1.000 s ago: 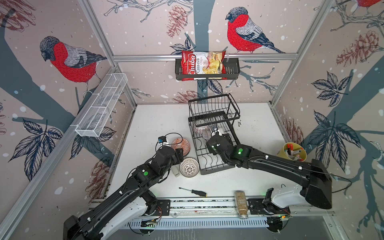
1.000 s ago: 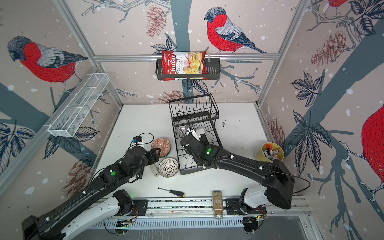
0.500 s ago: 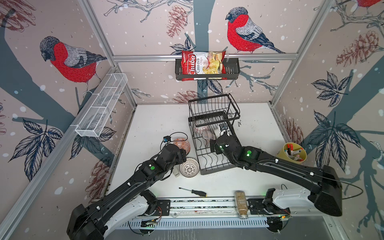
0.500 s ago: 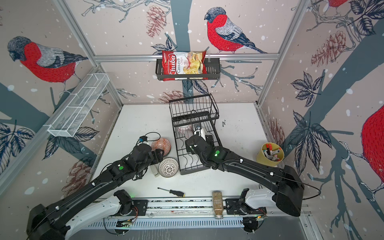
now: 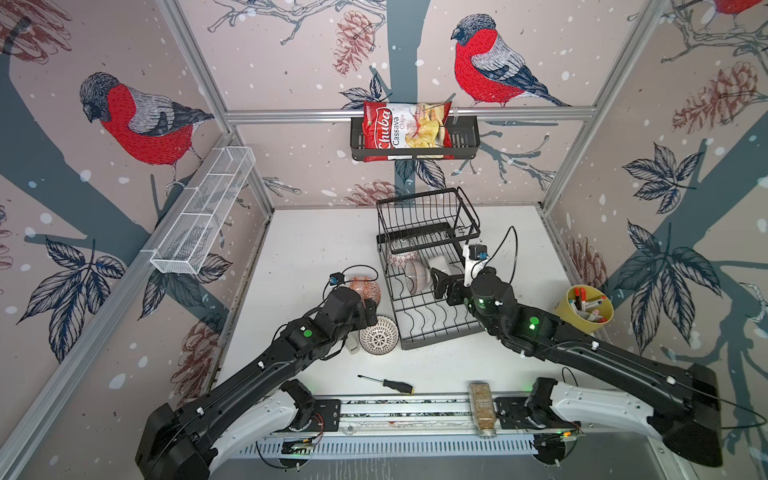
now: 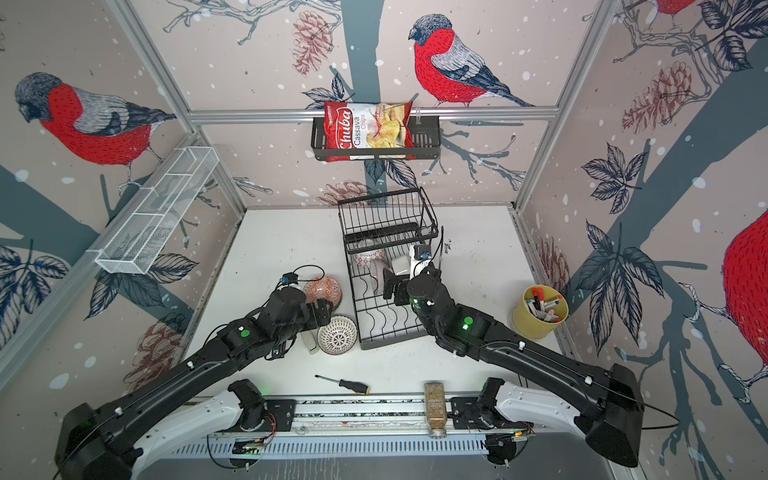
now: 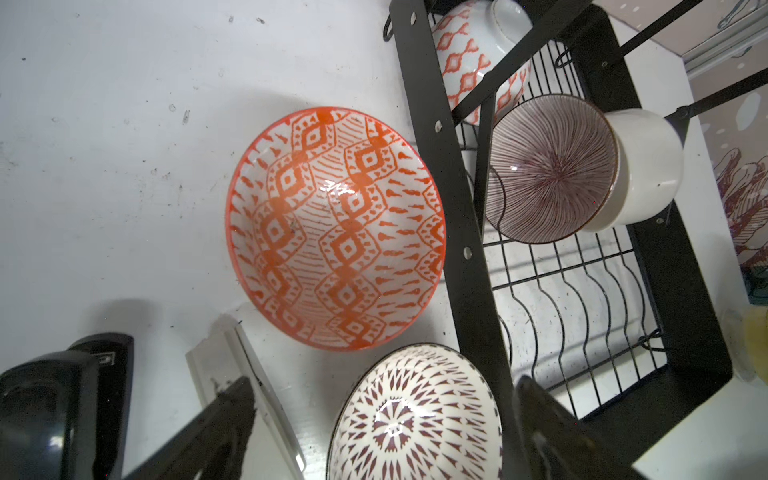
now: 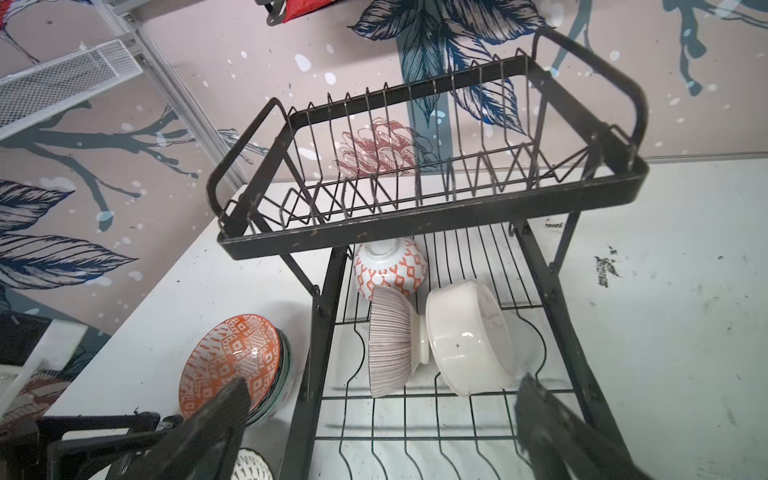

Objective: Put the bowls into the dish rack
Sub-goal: 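Open the right gripper and draw it back from the rack, then grasp the maroon-starburst bowl rim with the left gripper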

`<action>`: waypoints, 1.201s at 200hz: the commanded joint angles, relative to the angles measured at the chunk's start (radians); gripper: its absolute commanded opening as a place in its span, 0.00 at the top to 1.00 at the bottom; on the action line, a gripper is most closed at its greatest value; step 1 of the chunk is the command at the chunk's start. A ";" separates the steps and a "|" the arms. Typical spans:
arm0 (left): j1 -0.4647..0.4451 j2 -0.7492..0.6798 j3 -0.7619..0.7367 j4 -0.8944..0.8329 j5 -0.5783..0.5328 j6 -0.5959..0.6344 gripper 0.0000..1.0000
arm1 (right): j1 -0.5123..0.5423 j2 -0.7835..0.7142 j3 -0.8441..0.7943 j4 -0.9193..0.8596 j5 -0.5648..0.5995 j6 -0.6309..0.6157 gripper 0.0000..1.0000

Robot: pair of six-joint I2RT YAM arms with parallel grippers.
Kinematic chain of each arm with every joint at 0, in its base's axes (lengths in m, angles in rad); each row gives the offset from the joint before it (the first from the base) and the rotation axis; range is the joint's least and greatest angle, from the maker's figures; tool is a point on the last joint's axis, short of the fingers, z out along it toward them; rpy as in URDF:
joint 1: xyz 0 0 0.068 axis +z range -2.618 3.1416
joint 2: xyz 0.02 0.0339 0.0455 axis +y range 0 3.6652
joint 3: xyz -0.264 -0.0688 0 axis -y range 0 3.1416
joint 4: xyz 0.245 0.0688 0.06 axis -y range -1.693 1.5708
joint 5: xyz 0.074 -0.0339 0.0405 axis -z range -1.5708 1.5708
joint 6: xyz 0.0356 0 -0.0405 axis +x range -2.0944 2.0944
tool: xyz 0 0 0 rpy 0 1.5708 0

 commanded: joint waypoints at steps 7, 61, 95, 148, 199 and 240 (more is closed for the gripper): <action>0.002 0.007 0.006 -0.065 0.042 0.009 0.06 | 0.000 -0.006 -0.007 0.024 -0.060 -0.025 0.01; -0.047 0.013 -0.020 -0.122 0.076 -0.010 0.09 | 0.000 0.015 0.016 -0.067 -0.034 -0.002 0.01; -0.102 0.052 -0.028 -0.125 0.060 -0.039 0.09 | 0.006 0.052 0.048 -0.126 -0.039 0.000 0.01; -0.115 0.089 -0.032 -0.083 0.055 -0.047 0.13 | 0.012 0.077 0.043 -0.134 -0.046 0.007 0.00; -0.115 0.142 -0.025 -0.058 0.067 -0.034 0.22 | 0.012 0.085 0.035 -0.135 -0.034 0.008 0.01; -0.114 0.177 -0.023 -0.044 0.073 -0.027 0.25 | 0.012 0.107 0.034 -0.136 -0.040 0.006 0.02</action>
